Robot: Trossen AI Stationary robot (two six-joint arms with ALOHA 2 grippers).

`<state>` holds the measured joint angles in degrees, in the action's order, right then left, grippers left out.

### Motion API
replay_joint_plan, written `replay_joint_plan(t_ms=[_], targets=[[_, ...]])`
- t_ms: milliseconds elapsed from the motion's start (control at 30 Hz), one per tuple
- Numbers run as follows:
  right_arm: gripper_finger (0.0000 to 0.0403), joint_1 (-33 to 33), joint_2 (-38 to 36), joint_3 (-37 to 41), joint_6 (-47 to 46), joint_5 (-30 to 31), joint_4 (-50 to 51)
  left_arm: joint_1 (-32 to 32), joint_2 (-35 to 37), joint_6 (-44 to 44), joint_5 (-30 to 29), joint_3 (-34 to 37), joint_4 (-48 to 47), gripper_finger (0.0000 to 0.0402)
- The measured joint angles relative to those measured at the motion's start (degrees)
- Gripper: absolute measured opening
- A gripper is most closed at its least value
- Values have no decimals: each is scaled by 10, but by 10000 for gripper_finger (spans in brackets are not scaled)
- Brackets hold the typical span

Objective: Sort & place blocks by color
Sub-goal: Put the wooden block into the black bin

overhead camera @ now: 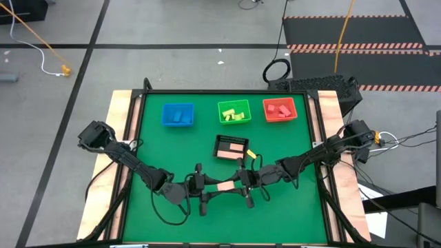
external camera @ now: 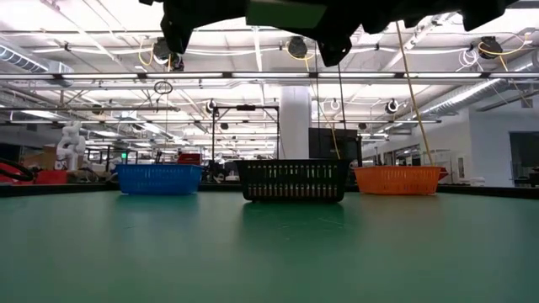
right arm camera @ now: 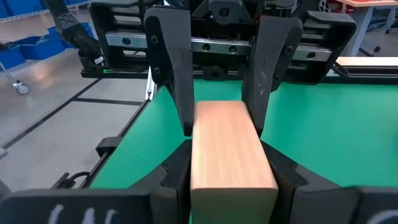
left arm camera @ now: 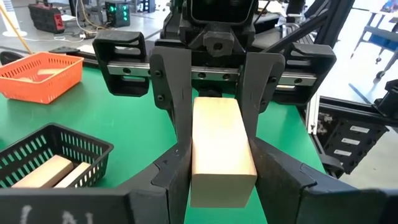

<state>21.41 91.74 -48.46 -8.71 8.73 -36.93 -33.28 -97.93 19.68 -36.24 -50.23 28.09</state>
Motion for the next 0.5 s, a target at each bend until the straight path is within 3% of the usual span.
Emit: replay_joint_plan(t_ms=[500], targets=[[123,0,0,0,4,-2,2,-1,-1,-2,0,2,24,133]])
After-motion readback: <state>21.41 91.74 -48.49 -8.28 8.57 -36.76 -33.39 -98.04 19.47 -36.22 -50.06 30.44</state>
